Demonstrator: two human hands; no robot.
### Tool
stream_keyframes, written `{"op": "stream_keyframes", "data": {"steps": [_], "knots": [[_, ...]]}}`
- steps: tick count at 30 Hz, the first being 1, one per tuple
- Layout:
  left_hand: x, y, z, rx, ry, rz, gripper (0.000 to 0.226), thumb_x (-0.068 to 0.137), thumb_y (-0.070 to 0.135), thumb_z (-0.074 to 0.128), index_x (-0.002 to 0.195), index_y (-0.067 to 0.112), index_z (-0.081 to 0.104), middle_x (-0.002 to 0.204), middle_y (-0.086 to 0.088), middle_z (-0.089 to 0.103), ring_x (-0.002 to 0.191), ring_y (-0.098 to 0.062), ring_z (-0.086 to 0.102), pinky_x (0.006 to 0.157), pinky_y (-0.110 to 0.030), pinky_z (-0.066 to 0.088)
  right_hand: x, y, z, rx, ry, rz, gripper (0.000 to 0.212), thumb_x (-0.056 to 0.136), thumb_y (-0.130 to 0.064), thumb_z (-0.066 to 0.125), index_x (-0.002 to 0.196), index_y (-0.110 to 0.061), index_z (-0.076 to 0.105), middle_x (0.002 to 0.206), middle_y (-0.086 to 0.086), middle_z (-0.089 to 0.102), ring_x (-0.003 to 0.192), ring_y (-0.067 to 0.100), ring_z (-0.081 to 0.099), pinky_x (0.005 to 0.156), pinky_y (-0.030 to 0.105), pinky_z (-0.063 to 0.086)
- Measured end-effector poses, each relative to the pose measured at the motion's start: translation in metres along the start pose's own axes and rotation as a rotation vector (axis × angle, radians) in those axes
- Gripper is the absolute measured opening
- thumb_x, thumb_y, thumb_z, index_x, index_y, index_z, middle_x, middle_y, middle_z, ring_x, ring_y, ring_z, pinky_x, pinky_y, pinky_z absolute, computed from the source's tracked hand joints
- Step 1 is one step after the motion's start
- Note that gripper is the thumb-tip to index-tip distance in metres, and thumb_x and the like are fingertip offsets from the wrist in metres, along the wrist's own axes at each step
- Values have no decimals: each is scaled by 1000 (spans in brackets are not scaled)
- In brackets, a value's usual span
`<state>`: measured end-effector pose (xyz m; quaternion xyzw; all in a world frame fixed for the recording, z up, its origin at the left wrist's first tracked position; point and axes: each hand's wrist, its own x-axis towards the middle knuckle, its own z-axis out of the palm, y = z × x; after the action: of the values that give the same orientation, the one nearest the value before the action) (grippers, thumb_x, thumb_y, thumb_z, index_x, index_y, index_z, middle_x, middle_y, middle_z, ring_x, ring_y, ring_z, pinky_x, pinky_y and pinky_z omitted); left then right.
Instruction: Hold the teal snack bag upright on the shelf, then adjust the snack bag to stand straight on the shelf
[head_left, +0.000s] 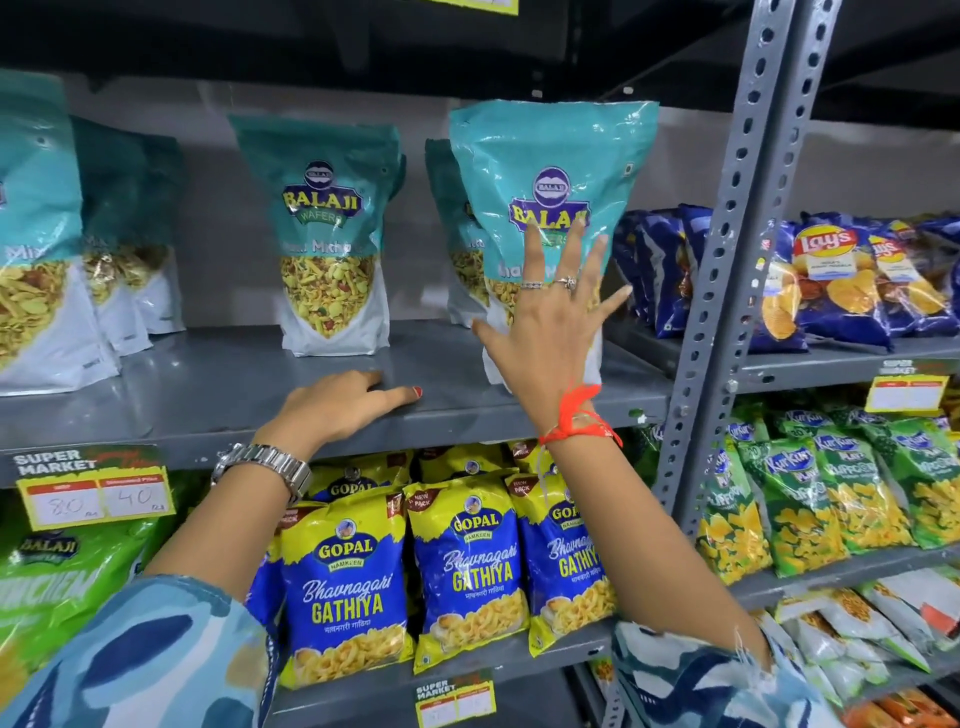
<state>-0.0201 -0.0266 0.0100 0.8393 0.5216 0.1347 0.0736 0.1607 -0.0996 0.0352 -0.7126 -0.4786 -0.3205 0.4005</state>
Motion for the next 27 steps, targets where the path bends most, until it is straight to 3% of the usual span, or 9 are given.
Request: {"op": "stream_keyframes", "data": {"steps": [3, 5, 9, 12, 15, 18, 23, 27], "knots": [[-11, -25, -8, 33, -16, -51, 81, 78, 77, 35, 138, 23, 43, 148, -3, 43, 132, -29, 43, 100, -42, 36, -6, -26, 6, 51, 170, -141, 94, 73, -46, 73, 150, -20, 26, 158, 22, 18, 146, 42, 12, 109, 71, 8], [-17, -48, -16, 33, 2, -78, 82, 78, 76, 37, 138, 20, 43, 147, -6, 45, 131, -30, 44, 100, -42, 38, -7, -53, 13, 112, 180, -178, 89, 75, -44, 72, 149, -20, 29, 158, 22, 19, 146, 41, 13, 111, 68, 8], [-27, -91, -34, 71, 42, -102, 80, 80, 74, 37, 136, 17, 45, 145, -11, 46, 129, -32, 45, 103, -42, 36, 2, -101, 38, 186, 50, -185, 89, 78, -44, 71, 150, -21, 24, 160, 19, 10, 148, 38, 4, 116, 62, 5], [-29, -133, -46, 56, 20, -120, 99, 68, 86, 30, 141, 20, 40, 152, -7, 38, 138, -29, 35, 112, -46, 28, 12, -135, 63, 199, -80, -136, 92, 80, -46, 70, 151, -22, 17, 162, 16, 5, 149, 36, 1, 118, 58, 13], [-29, -168, -53, 47, 25, -121, 91, 76, 79, 35, 145, 19, 33, 155, -5, 31, 140, -28, 31, 113, -44, 26, 19, -165, 90, 167, -154, -81, 94, 80, -51, 67, 152, -24, 13, 161, 15, 9, 148, 35, 7, 116, 56, 24], [-30, -187, -53, 80, -9, -90, 87, 83, 71, 35, 150, 16, 24, 159, -2, 21, 145, -23, 22, 117, -41, 18, 24, -189, 113, 148, -180, -48, 97, 78, -55, 67, 152, -25, 12, 160, 17, 13, 145, 39, 15, 109, 58, 34], [-23, -200, -46, 203, -30, -44, 91, 81, 77, 22, 151, 20, 18, 161, 1, 12, 147, -23, 13, 119, -46, 12, 38, -208, 138, 94, -228, -11, 104, 76, -58, 69, 152, -29, 5, 161, 17, 1, 143, 44, 15, 105, 66, 31], [-24, -199, -44, 216, -24, -36, 89, 82, 76, 19, 152, 21, 15, 161, 3, 9, 147, -22, 10, 117, -46, 10, 43, -212, 151, 63, -169, 25, 98, 77, -54, 67, 152, -31, 7, 161, 18, 0, 140, 46, 19, 102, 67, 37]]}}
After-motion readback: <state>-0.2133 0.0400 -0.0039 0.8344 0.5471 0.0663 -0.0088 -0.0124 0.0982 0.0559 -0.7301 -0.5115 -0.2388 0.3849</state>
